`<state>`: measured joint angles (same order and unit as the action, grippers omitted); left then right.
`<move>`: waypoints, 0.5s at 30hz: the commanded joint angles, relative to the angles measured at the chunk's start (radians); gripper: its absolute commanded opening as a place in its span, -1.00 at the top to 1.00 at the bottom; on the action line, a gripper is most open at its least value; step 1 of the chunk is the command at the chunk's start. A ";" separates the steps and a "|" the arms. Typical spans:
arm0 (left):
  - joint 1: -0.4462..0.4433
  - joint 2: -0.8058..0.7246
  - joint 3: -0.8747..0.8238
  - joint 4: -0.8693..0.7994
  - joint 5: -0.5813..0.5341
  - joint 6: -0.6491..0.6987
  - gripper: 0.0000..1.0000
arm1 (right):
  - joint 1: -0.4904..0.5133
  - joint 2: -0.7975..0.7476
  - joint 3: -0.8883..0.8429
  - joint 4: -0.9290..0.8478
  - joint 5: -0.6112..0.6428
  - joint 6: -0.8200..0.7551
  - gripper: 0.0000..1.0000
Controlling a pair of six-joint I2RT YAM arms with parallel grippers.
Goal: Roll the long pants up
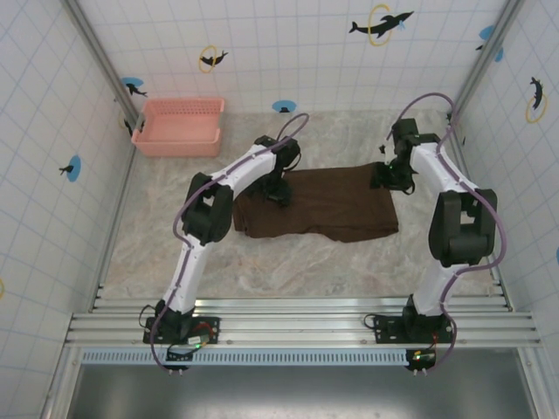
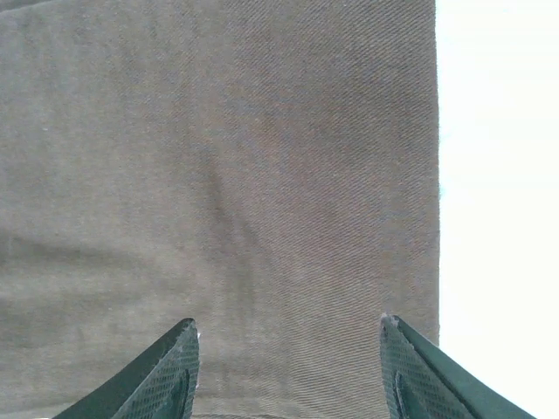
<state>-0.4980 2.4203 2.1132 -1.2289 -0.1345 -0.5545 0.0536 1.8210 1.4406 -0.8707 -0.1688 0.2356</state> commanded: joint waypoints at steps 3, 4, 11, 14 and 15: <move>-0.023 0.240 0.261 -0.102 -0.069 0.026 -0.95 | -0.031 -0.035 -0.082 -0.014 0.018 -0.077 -0.18; -0.019 0.275 0.331 -0.126 -0.070 0.038 -0.95 | -0.043 -0.037 -0.099 -0.009 0.020 -0.083 -0.18; 0.068 0.343 0.462 -0.062 0.004 0.007 -0.95 | -0.122 -0.052 -0.180 0.029 0.019 -0.107 -0.19; 0.107 0.343 0.447 -0.010 0.072 -0.044 -0.95 | -0.130 -0.102 -0.200 0.059 0.044 -0.094 -0.20; 0.117 0.343 0.446 0.006 0.089 -0.060 -0.95 | -0.131 -0.114 -0.205 0.065 0.052 -0.085 -0.22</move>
<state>-0.4332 2.6839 2.5961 -1.2945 -0.0647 -0.5449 -0.0765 1.7935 1.2472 -0.8379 -0.1455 0.1493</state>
